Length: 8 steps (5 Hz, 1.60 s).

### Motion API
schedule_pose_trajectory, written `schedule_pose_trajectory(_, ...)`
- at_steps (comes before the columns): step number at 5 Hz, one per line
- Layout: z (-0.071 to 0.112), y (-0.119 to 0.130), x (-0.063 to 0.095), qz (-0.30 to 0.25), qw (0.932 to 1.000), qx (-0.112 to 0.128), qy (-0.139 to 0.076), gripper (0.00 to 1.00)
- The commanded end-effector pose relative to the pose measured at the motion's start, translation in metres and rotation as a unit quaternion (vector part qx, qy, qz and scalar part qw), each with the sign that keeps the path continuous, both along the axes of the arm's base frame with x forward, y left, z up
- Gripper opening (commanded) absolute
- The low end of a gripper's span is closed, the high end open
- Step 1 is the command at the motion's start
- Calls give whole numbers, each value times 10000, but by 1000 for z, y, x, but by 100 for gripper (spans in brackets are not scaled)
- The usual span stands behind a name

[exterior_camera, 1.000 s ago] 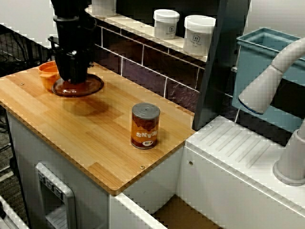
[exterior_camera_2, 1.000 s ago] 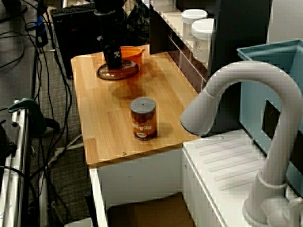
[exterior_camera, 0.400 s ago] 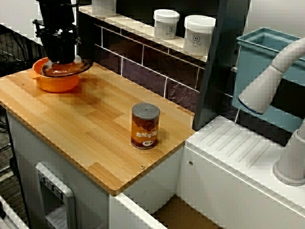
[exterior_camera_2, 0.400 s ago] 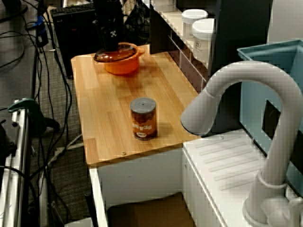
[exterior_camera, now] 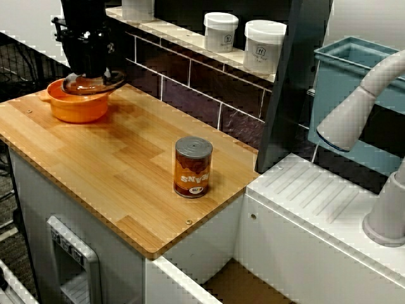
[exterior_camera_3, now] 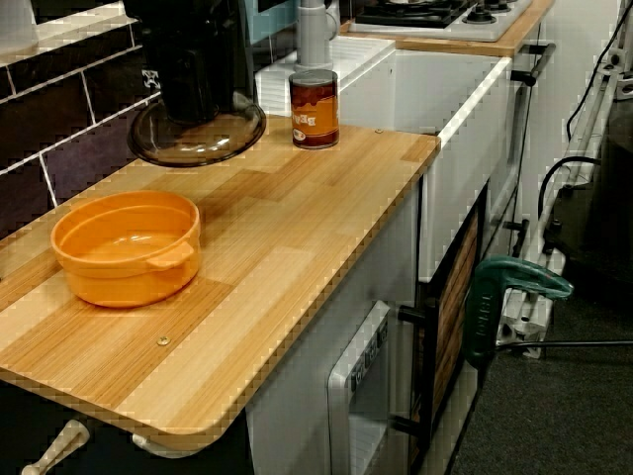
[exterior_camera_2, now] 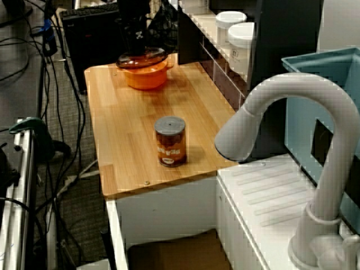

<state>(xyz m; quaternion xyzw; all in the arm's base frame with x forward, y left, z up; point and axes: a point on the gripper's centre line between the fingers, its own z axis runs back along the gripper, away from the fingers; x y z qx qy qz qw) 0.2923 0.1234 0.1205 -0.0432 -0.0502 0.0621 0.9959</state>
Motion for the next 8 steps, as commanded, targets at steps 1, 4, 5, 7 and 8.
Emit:
schedule_pose_trajectory(1,6,33,-2,412,9988,196,-201,0)
schedule_pose_trajectory(4,-10,46,3,519,9980,359,-61,0)
schedule_pose_trajectory(5,-12,50,0,547,9978,363,-31,0)
schedule_pose_trajectory(7,-16,62,-4,633,9973,359,-5,0)
schedule_pose_trajectory(8,-19,67,-5,664,9971,376,17,0)
